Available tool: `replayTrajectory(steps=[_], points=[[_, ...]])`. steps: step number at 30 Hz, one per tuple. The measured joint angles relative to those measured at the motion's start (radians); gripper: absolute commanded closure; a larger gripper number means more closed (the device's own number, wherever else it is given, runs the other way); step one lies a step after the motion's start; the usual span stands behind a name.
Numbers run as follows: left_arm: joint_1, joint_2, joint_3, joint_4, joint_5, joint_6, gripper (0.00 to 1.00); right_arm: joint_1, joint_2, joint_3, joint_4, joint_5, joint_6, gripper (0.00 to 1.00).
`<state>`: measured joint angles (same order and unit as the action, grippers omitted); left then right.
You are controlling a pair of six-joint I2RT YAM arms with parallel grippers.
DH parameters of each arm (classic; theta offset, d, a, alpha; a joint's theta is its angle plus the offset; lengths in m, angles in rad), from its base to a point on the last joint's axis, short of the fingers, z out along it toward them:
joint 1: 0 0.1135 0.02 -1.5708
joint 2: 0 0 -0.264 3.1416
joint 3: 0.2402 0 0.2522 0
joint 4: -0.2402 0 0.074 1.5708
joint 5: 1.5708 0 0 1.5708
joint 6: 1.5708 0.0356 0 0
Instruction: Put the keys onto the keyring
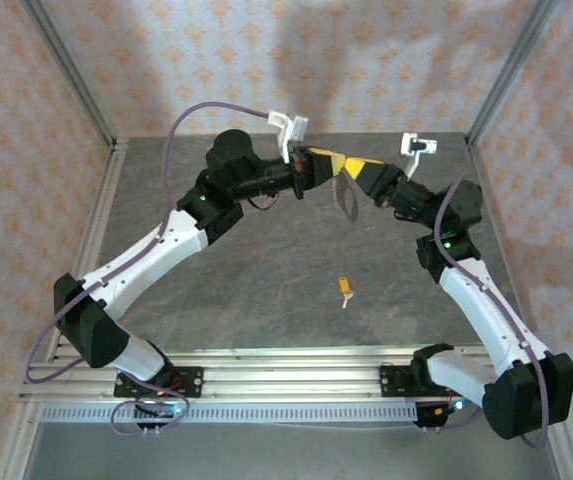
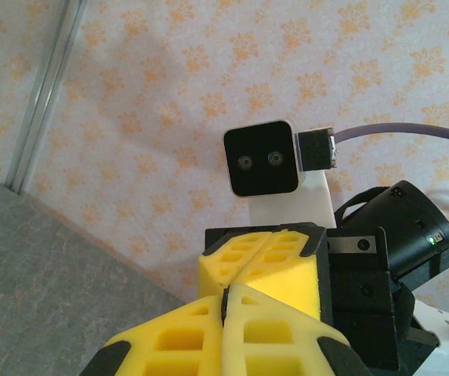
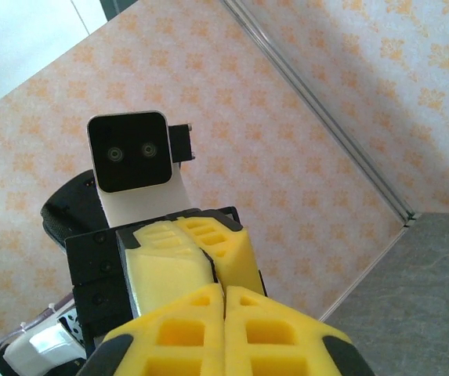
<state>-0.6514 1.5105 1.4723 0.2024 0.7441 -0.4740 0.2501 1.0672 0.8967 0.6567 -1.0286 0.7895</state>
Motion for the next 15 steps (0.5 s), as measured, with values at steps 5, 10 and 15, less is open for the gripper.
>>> replayTrajectory(steps=[5, 10, 15], points=[[0.000, 0.000, 0.000, 0.008, -0.002, -0.006, 1.00, 0.000, 0.004, 0.000, 0.019, 0.000, 0.014, 0.90], [0.000, 0.000, 0.000, 0.010, -0.010, -0.008, 1.00, 0.001, 0.008, 0.000, 0.032, 0.000, 0.027, 0.93], [0.000, 0.000, 0.000, 0.014, -0.019, -0.023, 1.00, 0.003, 0.012, 0.000, 0.044, 0.007, 0.045, 1.00]])
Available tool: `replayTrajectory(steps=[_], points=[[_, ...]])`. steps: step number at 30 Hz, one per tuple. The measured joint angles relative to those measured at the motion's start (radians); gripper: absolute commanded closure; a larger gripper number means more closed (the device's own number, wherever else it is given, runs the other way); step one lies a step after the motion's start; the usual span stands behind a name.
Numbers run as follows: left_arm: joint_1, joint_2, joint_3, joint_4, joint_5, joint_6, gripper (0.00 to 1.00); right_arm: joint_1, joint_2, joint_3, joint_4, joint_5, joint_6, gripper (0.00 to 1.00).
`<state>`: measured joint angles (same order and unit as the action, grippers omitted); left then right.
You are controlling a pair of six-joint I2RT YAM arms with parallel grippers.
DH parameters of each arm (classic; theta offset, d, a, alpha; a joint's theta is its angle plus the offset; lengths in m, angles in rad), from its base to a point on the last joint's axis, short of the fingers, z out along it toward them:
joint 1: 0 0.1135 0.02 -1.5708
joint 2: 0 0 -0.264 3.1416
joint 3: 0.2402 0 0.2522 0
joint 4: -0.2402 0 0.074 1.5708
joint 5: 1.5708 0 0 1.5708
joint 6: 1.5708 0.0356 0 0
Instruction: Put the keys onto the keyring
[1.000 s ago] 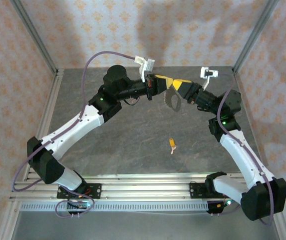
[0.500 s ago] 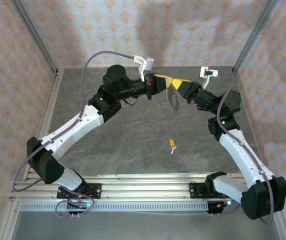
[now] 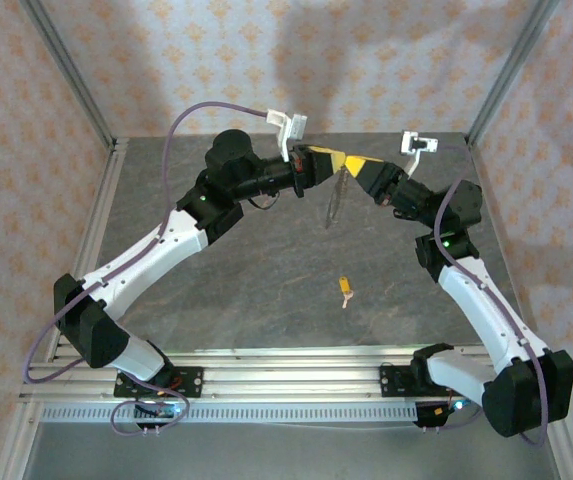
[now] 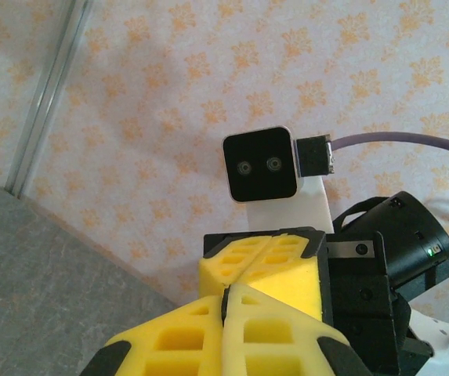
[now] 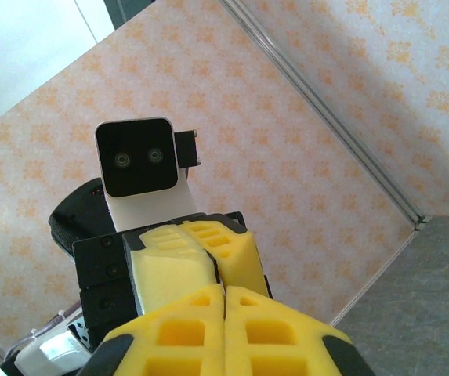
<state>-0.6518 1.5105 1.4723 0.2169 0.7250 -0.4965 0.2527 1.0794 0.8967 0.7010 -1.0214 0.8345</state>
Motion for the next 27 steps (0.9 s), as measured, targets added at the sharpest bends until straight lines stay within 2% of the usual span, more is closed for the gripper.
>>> replayTrajectory(steps=[3, 4, 7, 9, 13, 19, 27], points=[[0.000, 0.000, 0.000, 0.004, -0.008, -0.005, 0.99, 0.002, 0.004, -0.002, 0.011, 0.010, 0.010, 1.00], [0.000, 0.001, 0.000, 0.006, -0.013, -0.009, 0.93, 0.003, 0.004, -0.004, 0.014, 0.016, 0.011, 1.00], [-0.003, 0.002, -0.007, 0.013, -0.051, -0.021, 0.64, 0.012, 0.004, -0.025, 0.033, 0.050, 0.012, 1.00], [-0.004, 0.002, -0.023, 0.031, -0.091, -0.044, 0.50, 0.023, 0.003, -0.047, 0.040, 0.066, 0.014, 1.00], [-0.003, -0.001, -0.071, 0.066, -0.171, -0.095, 0.38, 0.027, 0.007, -0.069, 0.048, 0.097, 0.031, 1.00], [-0.004, -0.031, -0.161, 0.117, -0.278, -0.174, 0.36, 0.028, 0.014, -0.071, 0.084, 0.144, 0.057, 1.00], [-0.007, -0.061, -0.224, 0.206, -0.350, -0.245, 0.45, 0.036, 0.023, -0.073, 0.131, 0.205, 0.076, 1.00]])
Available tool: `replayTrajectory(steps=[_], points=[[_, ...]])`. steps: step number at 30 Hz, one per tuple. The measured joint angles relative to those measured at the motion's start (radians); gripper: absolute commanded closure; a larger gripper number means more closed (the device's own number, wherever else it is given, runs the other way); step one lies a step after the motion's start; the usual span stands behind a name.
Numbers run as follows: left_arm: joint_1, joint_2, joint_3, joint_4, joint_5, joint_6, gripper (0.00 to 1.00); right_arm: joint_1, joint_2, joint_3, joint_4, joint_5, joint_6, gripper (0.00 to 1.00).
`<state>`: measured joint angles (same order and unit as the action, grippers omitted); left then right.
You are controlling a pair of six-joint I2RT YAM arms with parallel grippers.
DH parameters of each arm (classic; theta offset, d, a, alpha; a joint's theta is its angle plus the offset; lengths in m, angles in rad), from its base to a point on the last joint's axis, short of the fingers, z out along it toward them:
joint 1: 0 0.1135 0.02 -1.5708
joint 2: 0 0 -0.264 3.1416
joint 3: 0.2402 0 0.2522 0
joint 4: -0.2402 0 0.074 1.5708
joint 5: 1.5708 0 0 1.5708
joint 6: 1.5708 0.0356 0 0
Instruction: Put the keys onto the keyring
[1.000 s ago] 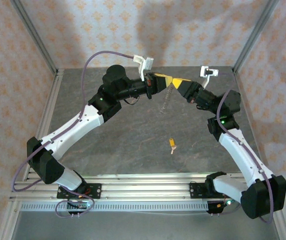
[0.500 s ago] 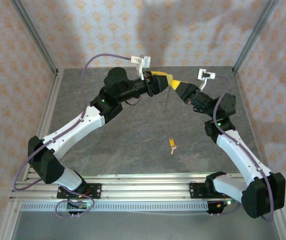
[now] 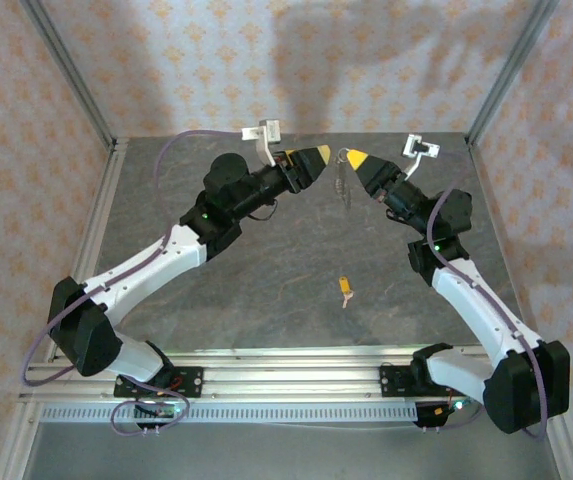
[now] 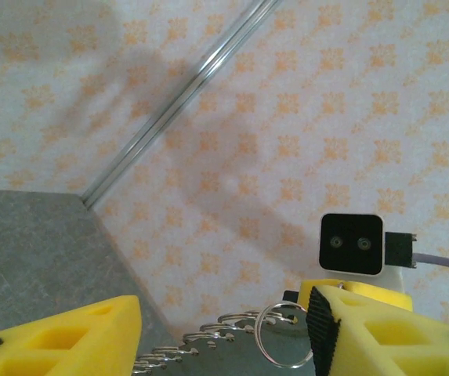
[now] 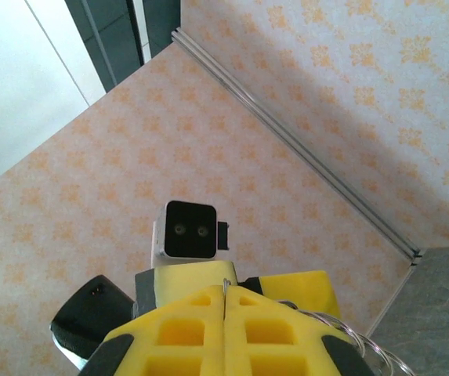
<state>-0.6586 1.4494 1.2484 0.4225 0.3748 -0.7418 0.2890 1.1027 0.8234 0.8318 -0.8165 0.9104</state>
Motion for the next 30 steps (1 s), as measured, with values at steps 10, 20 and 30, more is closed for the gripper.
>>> replayTrajectory(steps=[10, 20, 30], points=[[-0.022, -0.002, -0.007, 0.061, -0.009, -0.019, 0.48, 0.016, 0.023, 0.000, 0.032, 0.013, 0.021, 1.00], [-0.025, 0.013, 0.031, 0.069, -0.001, -0.018, 0.48, 0.020, 0.039, 0.000, 0.053, 0.013, 0.034, 1.00], [-0.029, 0.045, 0.047, 0.073, 0.012, -0.019, 0.51, 0.025, 0.039, 0.000, 0.060, 0.013, 0.037, 1.00]])
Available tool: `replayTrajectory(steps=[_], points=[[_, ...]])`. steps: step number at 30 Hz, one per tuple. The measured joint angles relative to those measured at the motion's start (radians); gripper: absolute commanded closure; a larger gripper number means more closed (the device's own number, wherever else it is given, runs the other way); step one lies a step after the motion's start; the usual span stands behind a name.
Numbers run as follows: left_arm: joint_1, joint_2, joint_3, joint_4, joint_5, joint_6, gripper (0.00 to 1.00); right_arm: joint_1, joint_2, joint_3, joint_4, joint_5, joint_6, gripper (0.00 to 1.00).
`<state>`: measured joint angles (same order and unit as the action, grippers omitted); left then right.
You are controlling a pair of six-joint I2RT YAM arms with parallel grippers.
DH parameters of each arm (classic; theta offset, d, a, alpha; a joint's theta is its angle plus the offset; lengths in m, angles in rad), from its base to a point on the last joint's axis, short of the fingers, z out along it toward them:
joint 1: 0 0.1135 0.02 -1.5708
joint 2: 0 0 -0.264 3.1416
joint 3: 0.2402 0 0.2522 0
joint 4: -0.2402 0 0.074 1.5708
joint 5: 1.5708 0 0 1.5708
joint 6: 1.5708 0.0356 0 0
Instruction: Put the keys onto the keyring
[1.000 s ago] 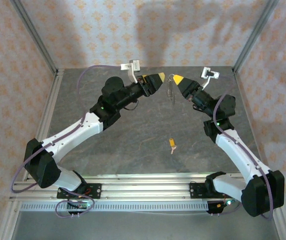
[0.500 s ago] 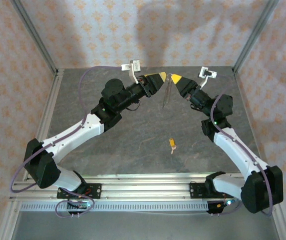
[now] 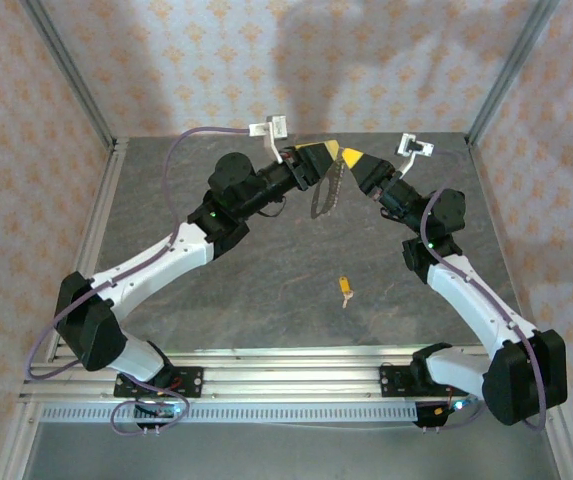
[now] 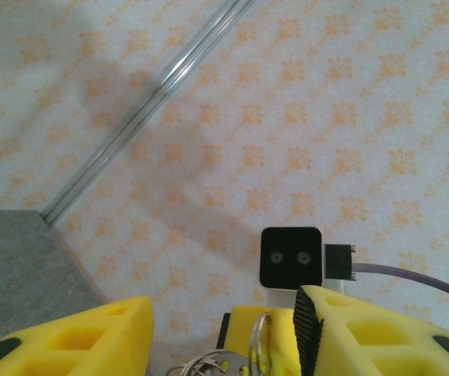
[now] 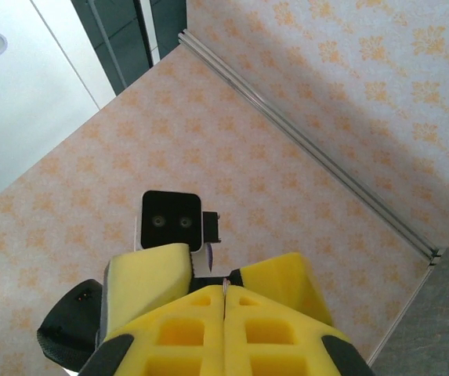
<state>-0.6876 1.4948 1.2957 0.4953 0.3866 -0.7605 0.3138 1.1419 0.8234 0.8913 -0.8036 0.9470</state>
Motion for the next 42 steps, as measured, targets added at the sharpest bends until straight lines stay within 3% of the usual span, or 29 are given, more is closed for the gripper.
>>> replayTrajectory(steps=[7, 24, 30, 31, 33, 34, 37, 42], points=[[-0.006, 0.005, 0.003, 0.000, 0.011, -0.002, 0.65, 0.000, 0.000, 0.000, 0.000, 0.000, 0.000, 1.00], [-0.013, 0.018, 0.020, 0.011, 0.028, -0.001, 0.86, 0.000, 0.000, 0.000, 0.000, 0.000, 0.000, 1.00], [-0.013, 0.018, 0.024, 0.015, 0.032, 0.002, 1.00, 0.000, 0.000, -0.001, -0.002, 0.005, 0.000, 1.00], [-0.013, 0.018, 0.026, 0.015, 0.033, 0.002, 1.00, 0.000, 0.000, -0.001, -0.002, 0.005, -0.001, 0.99], [-0.013, 0.018, 0.027, 0.014, 0.036, 0.002, 1.00, 0.000, -0.003, -0.001, -0.017, 0.008, -0.012, 0.77], [-0.013, 0.019, 0.027, 0.011, 0.036, 0.003, 1.00, 0.000, -0.008, -0.001, -0.039, 0.007, -0.027, 0.73], [-0.014, 0.019, 0.034, -0.015, 0.042, 0.029, 1.00, -0.003, -0.047, 0.000, -0.144, 0.003, -0.093, 0.65], [-0.013, 0.019, 0.085, -0.107, 0.079, 0.108, 1.00, -0.056, -0.134, 0.006, -0.292, 0.000, -0.177, 0.63]])
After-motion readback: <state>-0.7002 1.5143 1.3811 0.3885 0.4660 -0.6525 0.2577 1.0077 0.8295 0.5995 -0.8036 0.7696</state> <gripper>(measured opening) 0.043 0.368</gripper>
